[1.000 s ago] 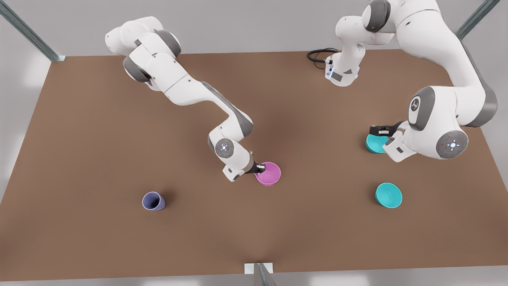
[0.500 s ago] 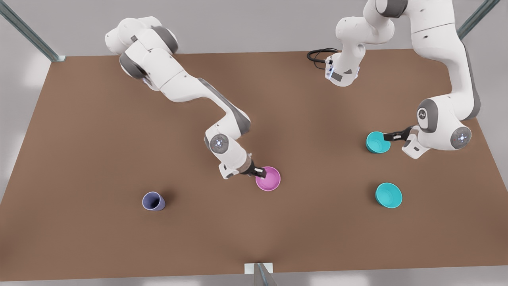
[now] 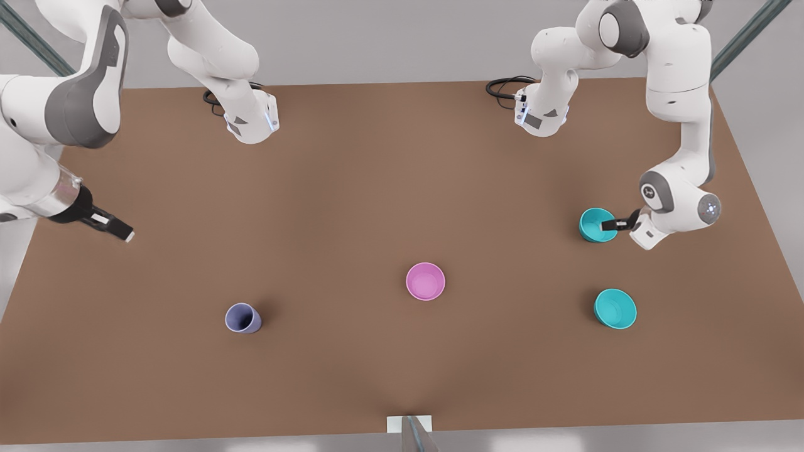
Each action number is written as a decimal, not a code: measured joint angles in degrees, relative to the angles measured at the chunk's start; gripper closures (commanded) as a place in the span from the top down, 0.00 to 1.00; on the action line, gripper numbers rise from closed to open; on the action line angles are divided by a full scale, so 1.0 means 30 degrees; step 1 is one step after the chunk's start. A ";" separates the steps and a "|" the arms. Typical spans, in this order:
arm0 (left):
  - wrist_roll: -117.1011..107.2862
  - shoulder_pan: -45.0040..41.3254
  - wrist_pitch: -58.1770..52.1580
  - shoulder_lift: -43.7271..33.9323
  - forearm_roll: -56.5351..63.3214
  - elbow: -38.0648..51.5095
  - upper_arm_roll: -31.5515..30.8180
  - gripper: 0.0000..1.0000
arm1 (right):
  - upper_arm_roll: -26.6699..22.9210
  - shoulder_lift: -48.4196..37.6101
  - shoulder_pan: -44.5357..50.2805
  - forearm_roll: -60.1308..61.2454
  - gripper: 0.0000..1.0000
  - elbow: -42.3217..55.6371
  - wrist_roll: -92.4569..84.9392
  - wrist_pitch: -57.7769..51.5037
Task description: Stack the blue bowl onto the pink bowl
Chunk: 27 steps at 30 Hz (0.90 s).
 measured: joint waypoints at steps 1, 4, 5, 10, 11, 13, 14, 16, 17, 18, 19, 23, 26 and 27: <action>0.0315 0.0007 0.0190 0.0114 -0.0126 -0.0078 0.0000 1.00 | -0.0377 -0.0534 0.0668 -0.0134 1.00 -0.0141 -0.0540 -0.0508; 0.1156 0.0029 0.0563 0.0435 -0.0345 -0.0223 0.0000 0.50 | -0.0678 -0.0633 0.1765 -0.0272 1.00 0.0226 -0.1990 -0.1578; 0.1405 0.0031 0.0629 0.0464 -0.0389 -0.0234 0.0000 0.34 | -0.0685 -0.0531 0.1828 -0.0263 1.00 0.0350 -0.2407 -0.1843; 0.2431 0.0012 0.0684 0.0456 -0.0494 -0.0219 -0.0029 0.21 | 0.0599 0.0625 0.1241 -0.0098 1.00 0.0681 -0.3929 -0.2605; 0.2564 0.0013 0.0661 0.0433 -0.0478 -0.0203 -0.0036 0.21 | 0.0882 0.0871 0.1432 -0.0096 1.00 0.0919 -0.4163 -0.2695; 0.2703 0.0018 0.0471 0.0242 -0.0463 -0.0096 -0.0214 0.21 | 0.1089 0.1443 0.1618 -0.0091 1.00 0.1641 -0.4593 -0.2838; 0.2669 0.0009 0.0312 -0.0009 -0.0460 0.0013 -0.0553 0.21 | 0.1120 0.1728 0.1542 -0.0089 1.00 0.2044 -0.4792 -0.2903; 0.2145 -0.0184 -0.0393 -0.0688 -0.0459 0.1075 -0.2361 0.21 | 0.1138 0.1969 0.1402 -0.0071 1.00 0.2345 -0.5156 -0.3005; 0.1645 -0.0539 -0.0691 -0.0853 -0.0464 0.1701 -0.3621 0.21 | 0.1147 0.2013 0.1428 -0.0074 1.00 0.2394 -0.5324 -0.3050; 0.1088 -0.0810 -0.0946 -0.0852 -0.0466 0.2410 -0.4722 0.21 | 0.1155 0.2035 0.1451 -0.0076 1.00 0.2428 -0.5483 -0.3095; 0.0467 -0.1096 -0.1190 -0.0486 -0.0470 0.3596 -0.5772 0.21 | 0.1152 0.2046 0.1454 -0.0078 1.00 0.2451 -0.5634 -0.3133; -0.2961 -0.4752 -0.3113 0.3534 -0.0435 1.1913 -0.7187 0.21 | 0.1148 0.2058 0.1395 -0.0082 1.00 0.2474 -0.6169 -0.3239; -0.5848 -0.6722 -0.4223 0.5549 -0.0366 1.5492 -0.7285 0.21 | 0.1124 0.2058 0.1307 -0.0083 1.00 0.2476 -0.6508 -0.3293; -0.6794 -0.6951 -0.4474 0.6181 -0.0368 1.6406 -0.7306 0.21 | 0.1121 0.2059 0.1293 -0.0084 1.00 0.2476 -0.6609 -0.3307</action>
